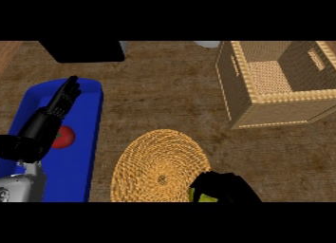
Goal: Pick the pear from the placemat and place it in the basket
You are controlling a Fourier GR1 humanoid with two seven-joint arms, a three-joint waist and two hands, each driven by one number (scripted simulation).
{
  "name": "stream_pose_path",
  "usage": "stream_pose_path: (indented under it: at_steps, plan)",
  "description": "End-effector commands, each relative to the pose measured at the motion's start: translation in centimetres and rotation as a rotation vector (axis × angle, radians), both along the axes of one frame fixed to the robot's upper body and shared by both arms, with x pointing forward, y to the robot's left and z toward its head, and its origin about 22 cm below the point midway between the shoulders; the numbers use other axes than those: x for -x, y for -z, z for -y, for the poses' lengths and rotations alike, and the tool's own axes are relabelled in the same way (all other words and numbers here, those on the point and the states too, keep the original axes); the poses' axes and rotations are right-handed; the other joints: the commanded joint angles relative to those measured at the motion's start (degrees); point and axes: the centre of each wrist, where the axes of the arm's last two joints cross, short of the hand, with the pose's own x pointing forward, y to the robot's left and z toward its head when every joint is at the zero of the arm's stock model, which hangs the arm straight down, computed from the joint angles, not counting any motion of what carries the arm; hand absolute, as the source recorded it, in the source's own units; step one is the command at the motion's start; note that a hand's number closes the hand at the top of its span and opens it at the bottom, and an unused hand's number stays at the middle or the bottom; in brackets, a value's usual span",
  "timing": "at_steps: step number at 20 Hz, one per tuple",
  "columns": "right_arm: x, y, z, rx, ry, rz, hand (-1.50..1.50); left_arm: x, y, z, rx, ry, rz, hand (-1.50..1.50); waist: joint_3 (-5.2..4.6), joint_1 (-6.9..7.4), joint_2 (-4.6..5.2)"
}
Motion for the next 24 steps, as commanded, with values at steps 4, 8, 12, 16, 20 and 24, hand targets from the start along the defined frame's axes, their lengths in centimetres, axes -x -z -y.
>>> stream_pose_path:
  at_steps: [4, 8, 12, 16, 20, 24]
  plan:
    - [4.3, -8.4, 3.1, -0.295, 0.067, 0.131, 1.50, -0.5, -0.3, 0.2, -0.012, -0.006, 0.018, 0.00, -0.01, -0.14, 0.23]
    - [6.5, -13.0, 4.9, -0.322, 0.119, 0.128, 1.50, -0.2, -1.2, 0.1, -0.011, 0.010, 0.020, 0.00, -0.01, 0.67, 0.28]
    - [4.7, -15.4, 6.6, -0.279, 0.194, 0.167, 1.50, -1.0, -0.4, 2.3, -0.009, 0.016, 0.009, 0.00, -0.02, 1.23, 0.55]
    - [2.5, -16.5, 8.2, -0.194, 0.280, 0.220, 1.50, 0.4, 0.5, 0.8, 0.000, 0.051, 0.002, 0.00, -0.01, 1.87, 0.49]
    - [-0.2, -17.1, 6.9, -0.251, 0.346, 0.222, 1.50, -0.4, 1.2, 0.4, -0.009, 0.043, 0.019, 0.00, -0.07, 2.37, 0.63]
    - [-3.1, -20.3, 7.4, -0.281, 0.431, 0.242, 1.50, -0.4, 1.0, 2.3, 0.013, 0.054, -0.005, 0.00, -0.08, 2.66, 0.63]
